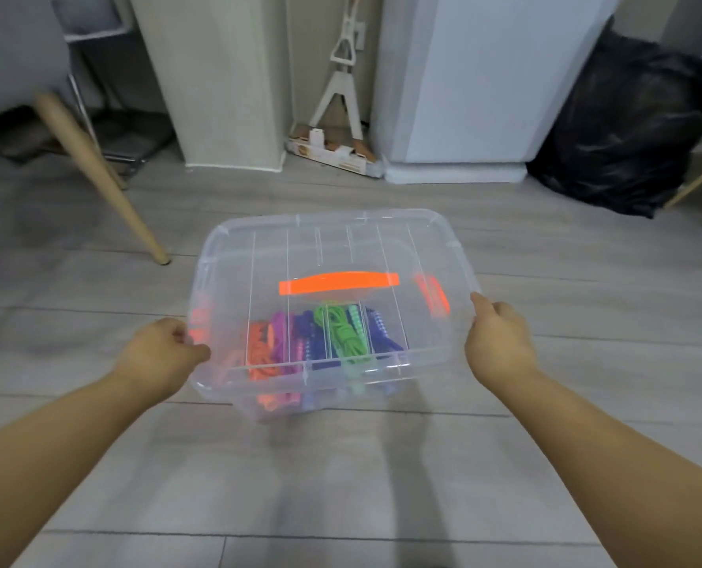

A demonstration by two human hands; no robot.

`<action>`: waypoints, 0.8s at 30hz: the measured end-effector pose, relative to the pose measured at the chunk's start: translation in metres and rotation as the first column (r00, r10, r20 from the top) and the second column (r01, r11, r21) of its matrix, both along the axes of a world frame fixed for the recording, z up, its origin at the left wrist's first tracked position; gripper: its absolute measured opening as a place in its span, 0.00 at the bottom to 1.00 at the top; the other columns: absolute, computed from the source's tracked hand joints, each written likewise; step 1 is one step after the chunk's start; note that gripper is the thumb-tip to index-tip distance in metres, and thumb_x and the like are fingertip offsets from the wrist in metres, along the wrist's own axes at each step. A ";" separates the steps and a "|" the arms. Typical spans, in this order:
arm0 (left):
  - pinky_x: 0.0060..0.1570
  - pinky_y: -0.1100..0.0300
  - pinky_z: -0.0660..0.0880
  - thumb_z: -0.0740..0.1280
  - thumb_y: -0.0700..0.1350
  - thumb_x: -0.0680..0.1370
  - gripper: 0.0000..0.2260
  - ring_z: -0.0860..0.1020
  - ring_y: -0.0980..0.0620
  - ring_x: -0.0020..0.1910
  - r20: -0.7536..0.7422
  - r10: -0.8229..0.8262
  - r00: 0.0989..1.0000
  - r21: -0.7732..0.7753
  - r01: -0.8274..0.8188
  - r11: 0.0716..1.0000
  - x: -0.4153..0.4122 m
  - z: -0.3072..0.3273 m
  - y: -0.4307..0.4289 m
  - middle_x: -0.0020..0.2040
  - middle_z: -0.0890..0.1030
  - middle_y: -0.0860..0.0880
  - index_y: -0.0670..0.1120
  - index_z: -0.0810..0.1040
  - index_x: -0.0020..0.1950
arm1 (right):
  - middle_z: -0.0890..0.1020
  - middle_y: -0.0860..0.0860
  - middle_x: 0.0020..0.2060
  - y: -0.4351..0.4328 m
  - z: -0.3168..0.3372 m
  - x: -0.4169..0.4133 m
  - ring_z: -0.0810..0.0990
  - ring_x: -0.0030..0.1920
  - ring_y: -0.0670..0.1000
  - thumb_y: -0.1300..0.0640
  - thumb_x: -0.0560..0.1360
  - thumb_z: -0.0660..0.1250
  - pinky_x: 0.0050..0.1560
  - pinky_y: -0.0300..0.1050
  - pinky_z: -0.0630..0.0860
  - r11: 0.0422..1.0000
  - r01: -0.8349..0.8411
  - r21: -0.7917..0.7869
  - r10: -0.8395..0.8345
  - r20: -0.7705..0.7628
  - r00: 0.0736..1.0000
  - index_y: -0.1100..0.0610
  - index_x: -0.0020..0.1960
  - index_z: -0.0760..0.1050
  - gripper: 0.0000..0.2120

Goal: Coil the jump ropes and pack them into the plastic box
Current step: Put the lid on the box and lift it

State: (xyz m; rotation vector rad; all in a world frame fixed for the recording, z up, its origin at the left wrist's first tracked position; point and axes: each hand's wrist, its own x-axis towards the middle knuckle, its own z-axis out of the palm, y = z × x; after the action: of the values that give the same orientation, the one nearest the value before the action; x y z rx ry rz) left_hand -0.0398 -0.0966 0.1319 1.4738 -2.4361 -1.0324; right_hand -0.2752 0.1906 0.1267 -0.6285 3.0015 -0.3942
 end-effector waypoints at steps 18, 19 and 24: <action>0.39 0.55 0.69 0.67 0.40 0.73 0.06 0.76 0.41 0.43 0.004 -0.006 1.000 0.035 0.006 0.999 -0.003 -0.063 -0.029 0.44 0.79 0.41 0.39 0.75 0.48 | 0.69 0.62 0.58 -0.050 -0.056 -0.017 0.75 0.51 0.66 0.65 0.76 0.56 0.55 0.53 0.72 0.998 0.065 -0.028 -0.060 0.146 0.987 0.55 0.72 0.63 0.24; 0.41 0.55 0.70 0.67 0.40 0.73 0.06 0.76 0.40 0.44 -0.001 -0.008 1.000 0.037 0.008 0.999 -0.003 -0.065 -0.033 0.45 0.79 0.41 0.39 0.76 0.48 | 0.69 0.62 0.58 -0.049 -0.055 -0.016 0.75 0.49 0.65 0.64 0.76 0.56 0.54 0.53 0.73 0.997 0.073 -0.037 -0.067 0.148 0.987 0.54 0.71 0.64 0.23; 0.42 0.57 0.69 0.66 0.39 0.74 0.07 0.76 0.40 0.45 -0.038 0.004 0.999 0.018 -0.004 1.000 -0.005 -0.064 -0.048 0.47 0.80 0.40 0.40 0.77 0.51 | 0.71 0.57 0.55 -0.045 -0.051 -0.011 0.74 0.44 0.58 0.57 0.75 0.60 0.48 0.49 0.73 0.986 0.134 -0.101 -0.113 0.184 0.976 0.53 0.65 0.70 0.19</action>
State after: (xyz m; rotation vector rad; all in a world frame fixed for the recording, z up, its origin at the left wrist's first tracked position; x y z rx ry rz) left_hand -0.0446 -0.1443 0.0676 1.4498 -2.4034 -1.0736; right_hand -0.2863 0.1452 0.0761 -0.3900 2.8701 -0.5971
